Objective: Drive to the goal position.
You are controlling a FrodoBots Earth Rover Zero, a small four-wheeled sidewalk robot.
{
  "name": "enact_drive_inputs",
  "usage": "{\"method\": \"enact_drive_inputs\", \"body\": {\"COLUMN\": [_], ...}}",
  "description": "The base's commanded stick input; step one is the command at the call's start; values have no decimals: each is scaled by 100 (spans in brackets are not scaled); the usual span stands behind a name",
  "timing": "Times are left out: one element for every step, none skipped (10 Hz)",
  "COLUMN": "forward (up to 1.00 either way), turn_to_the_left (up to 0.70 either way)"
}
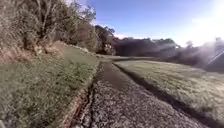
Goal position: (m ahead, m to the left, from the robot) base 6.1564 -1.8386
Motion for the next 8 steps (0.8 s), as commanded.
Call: {"method": "enact_drive_inputs", "body": {"forward": [85,85,85,85,85,85,85,85], "turn_to_the_left": [0,0,-10,-22,-24,-8,0,0]}}
